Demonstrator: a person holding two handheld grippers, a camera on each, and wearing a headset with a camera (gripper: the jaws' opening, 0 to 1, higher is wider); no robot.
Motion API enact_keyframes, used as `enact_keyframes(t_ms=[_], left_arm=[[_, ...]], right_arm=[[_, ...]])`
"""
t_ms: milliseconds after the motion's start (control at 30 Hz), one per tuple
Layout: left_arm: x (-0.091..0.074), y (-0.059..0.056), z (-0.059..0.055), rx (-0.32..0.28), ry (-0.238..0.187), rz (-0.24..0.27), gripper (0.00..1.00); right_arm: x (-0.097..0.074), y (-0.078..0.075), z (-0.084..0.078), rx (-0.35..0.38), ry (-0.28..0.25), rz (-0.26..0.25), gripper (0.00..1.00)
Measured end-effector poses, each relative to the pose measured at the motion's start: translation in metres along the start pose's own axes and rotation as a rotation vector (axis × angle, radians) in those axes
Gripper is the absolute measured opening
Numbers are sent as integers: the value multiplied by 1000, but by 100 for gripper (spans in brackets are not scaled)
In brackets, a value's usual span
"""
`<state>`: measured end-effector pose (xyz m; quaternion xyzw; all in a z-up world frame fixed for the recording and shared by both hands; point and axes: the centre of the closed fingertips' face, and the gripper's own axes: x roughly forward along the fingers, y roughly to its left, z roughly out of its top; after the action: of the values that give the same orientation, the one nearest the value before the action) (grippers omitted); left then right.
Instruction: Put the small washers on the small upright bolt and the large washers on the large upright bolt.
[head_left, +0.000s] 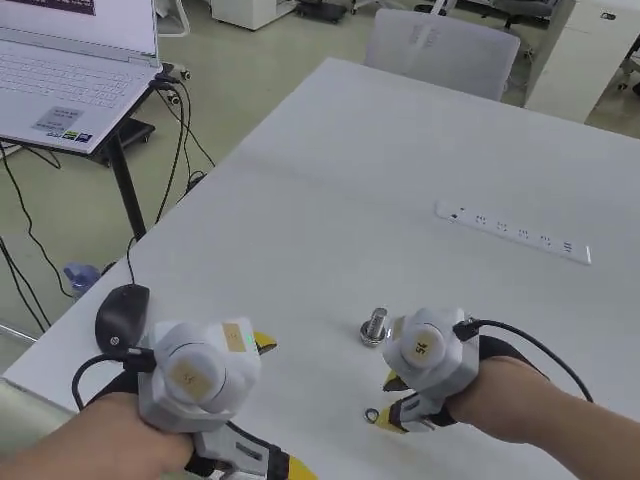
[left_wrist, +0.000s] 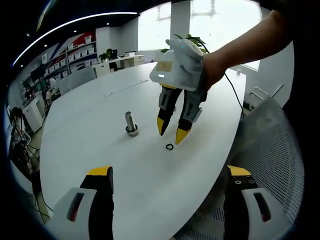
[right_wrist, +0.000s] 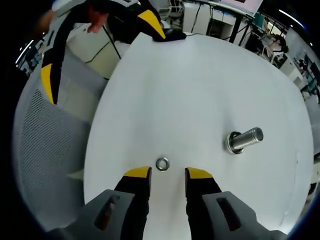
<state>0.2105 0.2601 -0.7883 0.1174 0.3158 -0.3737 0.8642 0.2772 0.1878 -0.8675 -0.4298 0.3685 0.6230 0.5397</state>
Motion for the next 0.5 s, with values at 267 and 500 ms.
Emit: enact_keyframes(t_ms=[267, 500], left_arm=[[2, -1, 1, 6, 1, -4, 91], [1, 0, 0, 9, 3, -6, 89]], right_arm=[[10, 1, 1, -10, 15, 0, 27], [13, -1, -1, -2, 24, -9, 27]])
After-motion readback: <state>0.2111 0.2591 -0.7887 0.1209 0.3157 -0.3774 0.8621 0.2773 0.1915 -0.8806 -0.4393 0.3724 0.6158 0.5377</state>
